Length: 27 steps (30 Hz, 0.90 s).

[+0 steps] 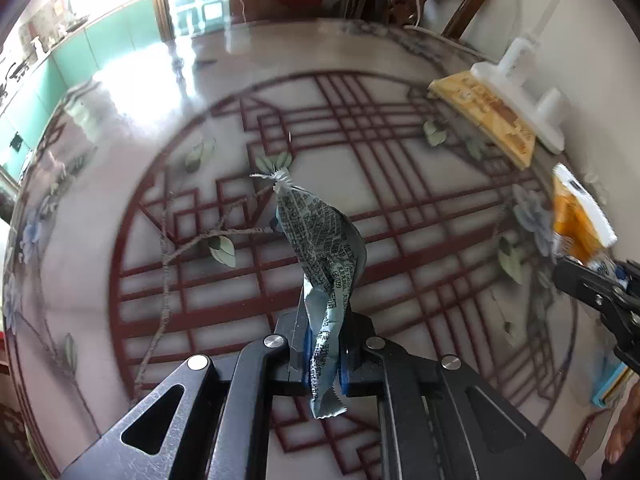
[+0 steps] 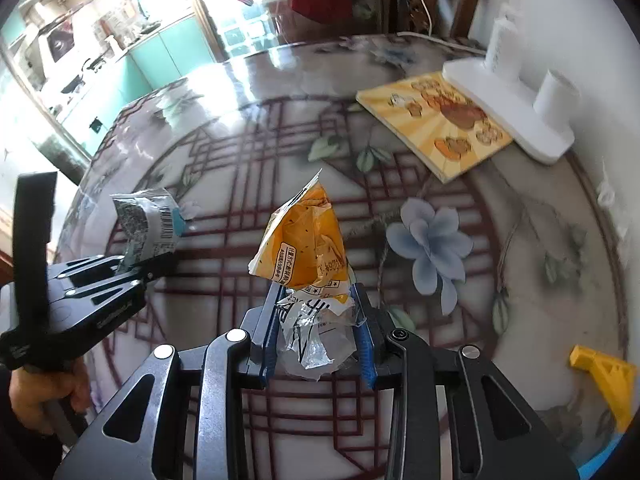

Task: Collect trash
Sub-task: 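Carry the grey wrapper and orange wrapper over the bucket with both grippers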

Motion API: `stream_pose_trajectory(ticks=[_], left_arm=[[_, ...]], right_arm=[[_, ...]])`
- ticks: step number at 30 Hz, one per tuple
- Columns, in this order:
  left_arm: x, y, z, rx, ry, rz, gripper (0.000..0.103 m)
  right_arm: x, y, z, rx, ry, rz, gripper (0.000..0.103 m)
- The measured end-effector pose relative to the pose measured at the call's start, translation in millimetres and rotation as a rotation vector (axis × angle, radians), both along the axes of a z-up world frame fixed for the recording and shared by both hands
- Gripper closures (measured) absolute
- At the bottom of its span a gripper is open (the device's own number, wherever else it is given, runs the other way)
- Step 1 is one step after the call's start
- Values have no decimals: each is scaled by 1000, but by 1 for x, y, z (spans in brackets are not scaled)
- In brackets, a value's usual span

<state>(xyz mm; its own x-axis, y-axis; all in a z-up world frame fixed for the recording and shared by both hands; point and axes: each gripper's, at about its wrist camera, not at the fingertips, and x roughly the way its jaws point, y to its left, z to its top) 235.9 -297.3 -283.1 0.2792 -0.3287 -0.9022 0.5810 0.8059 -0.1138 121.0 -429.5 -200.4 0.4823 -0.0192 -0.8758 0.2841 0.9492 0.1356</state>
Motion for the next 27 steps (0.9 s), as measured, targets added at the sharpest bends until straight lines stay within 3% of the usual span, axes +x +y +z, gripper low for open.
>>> stream_pose_trajectory(ticks=[8,18,27], left_arm=[[-33,39,64,-58,-95,3,96],[-83,125,128,-137,-164,112,96],[-118,199,146,-164,-203,207,96]], right_arm=[[-5,38,30,-34,-55,76,72],[-23,110,63,-53,-101,181,72],[-34,160,82,-96,-141,254,72]])
